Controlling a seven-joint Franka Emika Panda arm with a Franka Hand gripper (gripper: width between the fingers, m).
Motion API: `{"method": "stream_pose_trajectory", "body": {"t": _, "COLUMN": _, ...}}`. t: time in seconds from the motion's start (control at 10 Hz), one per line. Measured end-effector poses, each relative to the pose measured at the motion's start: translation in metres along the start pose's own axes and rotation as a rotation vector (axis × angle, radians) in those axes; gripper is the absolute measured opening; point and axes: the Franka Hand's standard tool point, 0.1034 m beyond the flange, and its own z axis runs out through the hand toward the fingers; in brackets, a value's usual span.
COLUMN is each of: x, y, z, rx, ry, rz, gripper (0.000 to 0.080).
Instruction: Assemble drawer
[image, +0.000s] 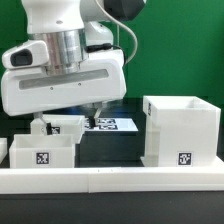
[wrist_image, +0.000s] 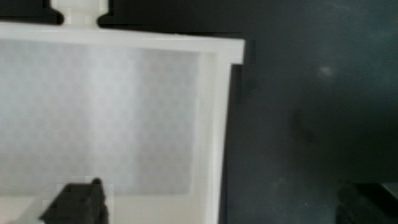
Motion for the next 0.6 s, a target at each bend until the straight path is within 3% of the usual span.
{"method": "stream_pose_trajectory", "body": {"t": 0.2, "x": -0.0035, "y": 0.0025, "z": 0.0109, "rx": -0.007, "ry": -0.002, "rz": 0.001, "gripper": 0.0649}}
{"method": "stream_pose_trajectory", "body": {"t": 0.6, "x": -0.0041, "y": 0.0039, "z": 0.0128, "rx": -0.011, "ry": 0.003, "rz": 0.001, "gripper": 0.0649}}
